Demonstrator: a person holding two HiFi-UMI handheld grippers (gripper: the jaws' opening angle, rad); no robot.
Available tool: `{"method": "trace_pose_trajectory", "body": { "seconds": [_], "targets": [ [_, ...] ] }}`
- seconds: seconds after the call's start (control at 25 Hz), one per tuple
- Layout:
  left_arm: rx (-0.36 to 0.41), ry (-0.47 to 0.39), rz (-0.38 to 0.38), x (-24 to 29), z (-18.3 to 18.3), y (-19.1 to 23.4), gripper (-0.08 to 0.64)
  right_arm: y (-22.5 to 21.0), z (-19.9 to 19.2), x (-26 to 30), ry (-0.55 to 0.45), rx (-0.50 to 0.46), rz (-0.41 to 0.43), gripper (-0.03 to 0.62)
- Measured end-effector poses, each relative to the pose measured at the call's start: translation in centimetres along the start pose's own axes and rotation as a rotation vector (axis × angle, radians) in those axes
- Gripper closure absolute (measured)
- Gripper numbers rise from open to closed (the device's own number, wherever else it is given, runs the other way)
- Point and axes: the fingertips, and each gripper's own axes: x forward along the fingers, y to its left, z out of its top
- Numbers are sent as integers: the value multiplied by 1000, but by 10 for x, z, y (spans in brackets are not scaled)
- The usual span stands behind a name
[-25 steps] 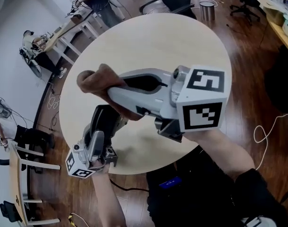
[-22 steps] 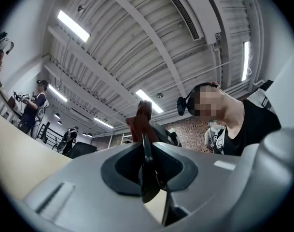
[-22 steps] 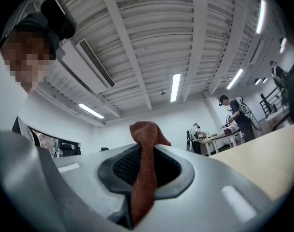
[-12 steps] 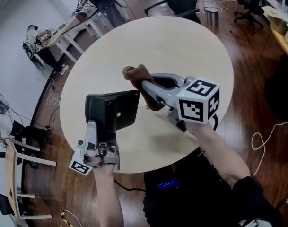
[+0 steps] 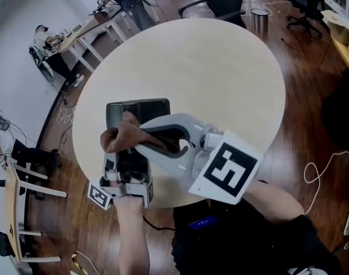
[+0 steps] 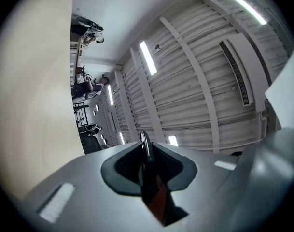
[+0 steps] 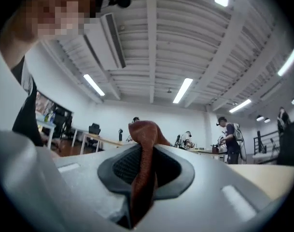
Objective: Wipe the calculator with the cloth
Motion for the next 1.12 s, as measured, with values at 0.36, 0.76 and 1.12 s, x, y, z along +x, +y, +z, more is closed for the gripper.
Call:
{"method": "trace_pose_trajectory", "body": {
  "seconds": [0.36, 0.76, 1.12],
  "targets": [
    [-63, 99, 3, 2, -13, -14, 495, -48, -20, -12, 48, -56, -134, 543],
    [-130, 128, 84, -4, -3, 3, 497, -39, -1, -22, 1, -251, -185, 543],
    [-156, 208, 83, -7, -10, 0, 497, -3, -26, 6, 144, -527, -13, 543]
  ]
}}
